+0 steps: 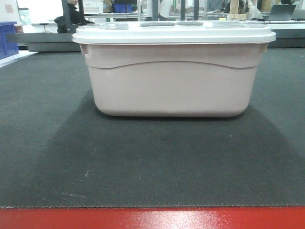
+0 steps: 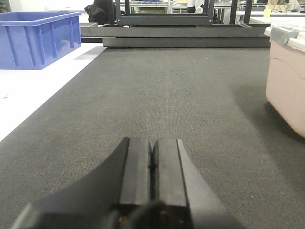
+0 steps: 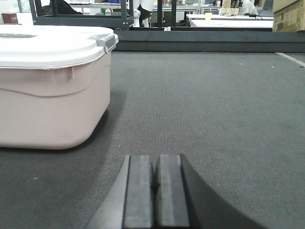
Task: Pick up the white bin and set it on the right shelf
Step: 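Move both grippers to the short ends of the pink bin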
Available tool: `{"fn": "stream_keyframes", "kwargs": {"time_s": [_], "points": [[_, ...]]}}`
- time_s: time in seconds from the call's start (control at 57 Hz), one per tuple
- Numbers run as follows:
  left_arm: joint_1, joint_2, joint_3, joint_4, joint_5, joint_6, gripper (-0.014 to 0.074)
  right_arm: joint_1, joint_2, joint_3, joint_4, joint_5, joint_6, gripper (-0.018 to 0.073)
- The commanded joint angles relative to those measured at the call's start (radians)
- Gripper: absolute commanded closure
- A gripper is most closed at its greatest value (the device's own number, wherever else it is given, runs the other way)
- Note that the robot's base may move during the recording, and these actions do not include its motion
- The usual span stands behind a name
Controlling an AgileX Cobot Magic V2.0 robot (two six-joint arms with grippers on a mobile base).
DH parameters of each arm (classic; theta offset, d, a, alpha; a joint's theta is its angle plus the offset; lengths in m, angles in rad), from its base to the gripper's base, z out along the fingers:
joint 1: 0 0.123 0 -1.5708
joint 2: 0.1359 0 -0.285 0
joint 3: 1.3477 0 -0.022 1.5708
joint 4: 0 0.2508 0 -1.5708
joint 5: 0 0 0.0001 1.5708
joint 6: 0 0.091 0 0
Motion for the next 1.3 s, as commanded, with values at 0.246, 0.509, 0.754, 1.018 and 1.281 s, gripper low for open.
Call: {"fn": "stream_keyframes", "kwargs": {"time_s": [0.246,0.509,0.754,1.018,1.281], "points": [[0.000,-0.014,0.010,-0.008,-0.090,0.002,0.0716,-0.002,-0.018,-0.017,0.002,-0.093,-0.006,0.0485],[0.000,-0.014,0.010,-0.008,-0.093,0.002,0.0716,-0.002,-0.018,-0.017,0.002,-0.093,-0.006,0.0485],[0.000,-0.014,0.010,-0.008,-0.108,0.002,0.0715,-0.002,-0.018,-0.017,0.001,-0.099,-0.006,0.0485],[0.000,-0.014,0.012,-0.037,-0.169,0.002,0.0716,-0.002,-0.018,-0.017,0.001,-0.162,-0.006,0.0485],[-0.009,0.030,-0.116,-0.036,-0.264,0.000,0.0713,-0.002,-0.016,-0.102,0.005,-0.320,-0.006,0.0485]]}}
